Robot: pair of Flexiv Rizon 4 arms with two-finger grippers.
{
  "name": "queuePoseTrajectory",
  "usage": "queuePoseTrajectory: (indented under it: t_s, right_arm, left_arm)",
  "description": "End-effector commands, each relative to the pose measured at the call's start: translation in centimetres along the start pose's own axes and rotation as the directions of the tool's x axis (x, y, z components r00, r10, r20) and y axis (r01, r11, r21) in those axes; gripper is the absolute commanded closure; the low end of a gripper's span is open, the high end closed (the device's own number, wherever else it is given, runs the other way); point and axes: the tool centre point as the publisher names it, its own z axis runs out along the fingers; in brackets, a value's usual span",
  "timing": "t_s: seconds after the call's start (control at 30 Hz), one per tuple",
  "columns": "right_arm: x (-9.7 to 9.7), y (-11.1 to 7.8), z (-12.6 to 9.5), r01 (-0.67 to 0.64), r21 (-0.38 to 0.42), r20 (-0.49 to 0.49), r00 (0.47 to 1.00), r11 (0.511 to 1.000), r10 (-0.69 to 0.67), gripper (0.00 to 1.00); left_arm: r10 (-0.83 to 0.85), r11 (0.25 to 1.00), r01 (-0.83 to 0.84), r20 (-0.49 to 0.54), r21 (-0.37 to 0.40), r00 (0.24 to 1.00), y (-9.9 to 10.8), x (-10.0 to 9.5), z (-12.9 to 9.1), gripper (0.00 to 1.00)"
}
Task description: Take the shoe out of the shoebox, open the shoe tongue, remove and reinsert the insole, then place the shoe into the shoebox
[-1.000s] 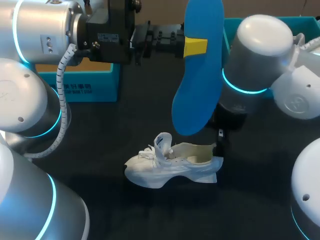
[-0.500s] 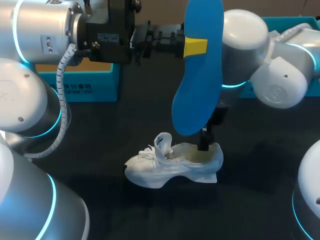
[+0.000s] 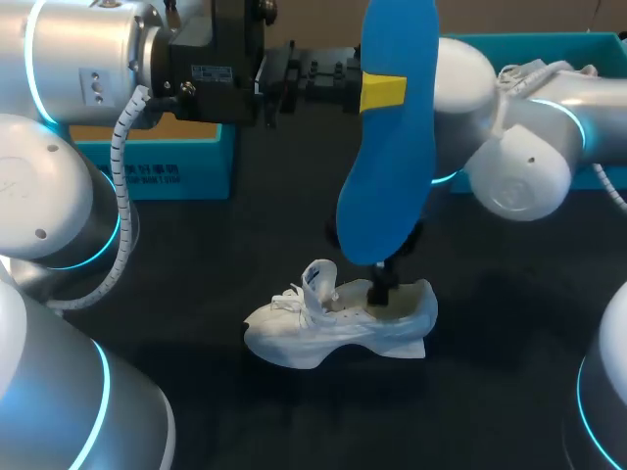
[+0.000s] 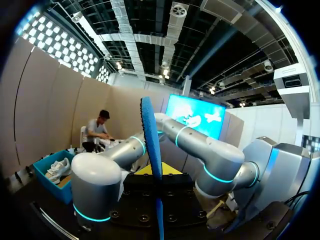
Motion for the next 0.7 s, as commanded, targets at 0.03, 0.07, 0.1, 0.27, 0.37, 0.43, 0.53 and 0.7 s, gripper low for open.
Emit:
queuePoseTrajectory:
  t_s: [0.03, 0.07, 0.1, 0.27, 0.37, 0.43, 0.53, 0.7]
  right_arm:
    - [-0.2, 0.6, 1.8, 0.001, 0.025, -0.022, 1.0, 1.0, 0.0, 0.0]
    - [-0.1, 0.6, 2.0, 0.001, 0.022, -0.026, 1.0, 1.0, 0.0, 0.0]
    - [-0.1, 0.7, 2.3, 0.002, 0.021, -0.033, 0.999, 1.0, -0.001, 0.0]
    - [-0.1, 0.5, 3.2, -0.001, 0.035, -0.053, 0.999, 0.999, 0.003, 0.0]
    - [0.0, 0.6, 3.4, -0.001, 0.034, -0.056, 0.998, 0.999, 0.003, 0.0]
    - [0.0, 0.6, 3.4, 0.0, 0.033, -0.059, 0.998, 0.999, 0.002, 0.0]
    - [0.1, 0.6, 3.7, 0.001, 0.033, -0.067, 0.998, 0.999, 0.001, 0.43]
    - [0.4, 0.5, 4.0, 0.01, 0.033, -0.09, 0.996, 0.999, -0.007, 0.85]
  left_arm:
    - [0.001, 1.0, -0.001, -0.001, 0.001, 1.0, 0.0, 0.0, 0.0, 1.0]
    - [0.001, 1.0, -0.001, -0.001, 0.001, 1.0, 0.0, 0.0, 0.0, 1.0]
    - [0.001, 1.0, -0.001, -0.001, 0.001, 1.0, 0.0, 0.0, 0.0, 1.0]
    - [0.001, 1.0, -0.001, -0.001, 0.001, 1.0, 0.0, 0.0, 0.0, 1.0]
    - [0.001, 1.0, -0.001, -0.001, 0.001, 1.0, 0.0, 0.0, 0.0, 1.0]
    - [0.001, 1.0, -0.001, -0.001, 0.001, 1.0, 0.0, 0.0, 0.0, 1.0]
    - [0.001, 1.0, -0.001, -0.001, 0.001, 1.0, 0.0, 0.0, 0.0, 1.0]
    - [0.001, 1.0, -0.001, -0.001, 0.001, 1.0, 0.0, 0.0, 0.0, 1.0]
